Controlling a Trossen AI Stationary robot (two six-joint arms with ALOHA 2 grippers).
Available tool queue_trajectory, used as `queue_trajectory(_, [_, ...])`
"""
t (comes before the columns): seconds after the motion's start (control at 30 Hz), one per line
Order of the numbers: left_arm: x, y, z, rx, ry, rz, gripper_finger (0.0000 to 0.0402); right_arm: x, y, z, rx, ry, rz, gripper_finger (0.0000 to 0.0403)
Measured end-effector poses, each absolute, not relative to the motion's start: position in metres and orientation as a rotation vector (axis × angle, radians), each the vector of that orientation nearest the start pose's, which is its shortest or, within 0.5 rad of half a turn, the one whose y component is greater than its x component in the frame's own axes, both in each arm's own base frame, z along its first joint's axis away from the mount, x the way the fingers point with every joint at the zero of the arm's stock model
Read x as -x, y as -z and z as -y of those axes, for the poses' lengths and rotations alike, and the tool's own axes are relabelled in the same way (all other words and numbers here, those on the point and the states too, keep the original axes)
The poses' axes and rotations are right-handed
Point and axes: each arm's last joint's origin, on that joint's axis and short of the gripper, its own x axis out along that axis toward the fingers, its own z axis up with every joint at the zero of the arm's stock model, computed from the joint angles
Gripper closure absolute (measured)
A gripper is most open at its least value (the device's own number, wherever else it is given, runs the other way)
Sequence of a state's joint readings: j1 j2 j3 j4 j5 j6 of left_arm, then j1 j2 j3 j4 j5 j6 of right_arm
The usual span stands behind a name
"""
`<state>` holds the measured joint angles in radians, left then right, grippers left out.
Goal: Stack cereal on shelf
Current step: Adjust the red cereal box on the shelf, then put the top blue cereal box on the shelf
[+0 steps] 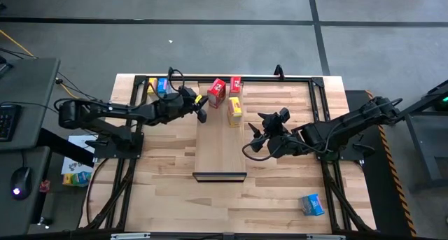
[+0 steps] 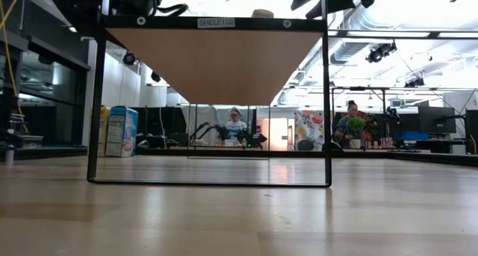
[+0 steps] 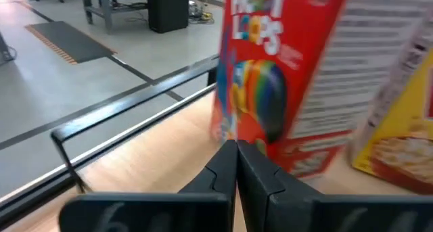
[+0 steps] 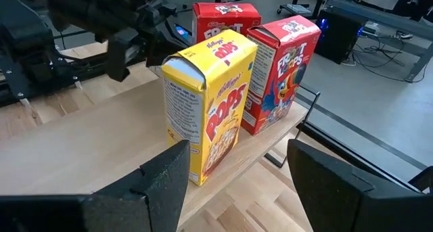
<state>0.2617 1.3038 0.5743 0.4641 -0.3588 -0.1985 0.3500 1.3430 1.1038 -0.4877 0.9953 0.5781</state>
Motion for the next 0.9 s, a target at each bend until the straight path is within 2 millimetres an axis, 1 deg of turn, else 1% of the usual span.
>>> queue_trajectory(0.1, [-0.253, -0.218, -0.072, 0.186, -0.619, -0.192, 0.0401, -0.267, -0.305, -0.071, -0.081, 0.749, -0.377, 0.0163])
queue_trajectory(0.27, [-0.255, -0.219, -0.065, 0.201, -0.576, -0.190, 0.0401, -0.267, -0.305, -0.071, -0.080, 0.749, -0.377, 0.0163])
queue_trajectory(0.47, [-0.255, -0.218, -0.063, 0.212, -0.549, -0.196, 0.0401, -0.267, -0.305, -0.071, -0.080, 0.749, -0.377, 0.0163])
queue_trajectory(0.53, [-0.251, -0.221, -0.062, 0.198, -0.549, -0.208, 0.0401, -0.267, -0.305, -0.071, -0.080, 0.749, -0.377, 0.0163])
queue_trajectory(0.6, [-0.244, -0.231, -0.061, 0.176, -0.546, -0.195, 0.0401, -0.266, -0.305, -0.071, -0.079, 0.749, -0.379, 0.0163])
queue_trajectory(0.67, [-0.231, -0.243, -0.059, 0.153, -0.544, -0.195, 0.0401, -0.266, -0.305, -0.071, -0.066, 0.756, -0.384, 0.0163])
queue_trajectory(0.8, [-0.192, -0.272, -0.051, 0.117, -0.576, -0.139, 0.0401, -0.263, -0.302, -0.068, -0.019, 0.789, -0.414, 0.0163])
queue_trajectory(0.9, [-0.164, -0.278, -0.047, 0.107, -0.638, -0.101, 0.0401, -0.260, -0.298, -0.064, -0.019, 0.809, -0.453, 0.0163])
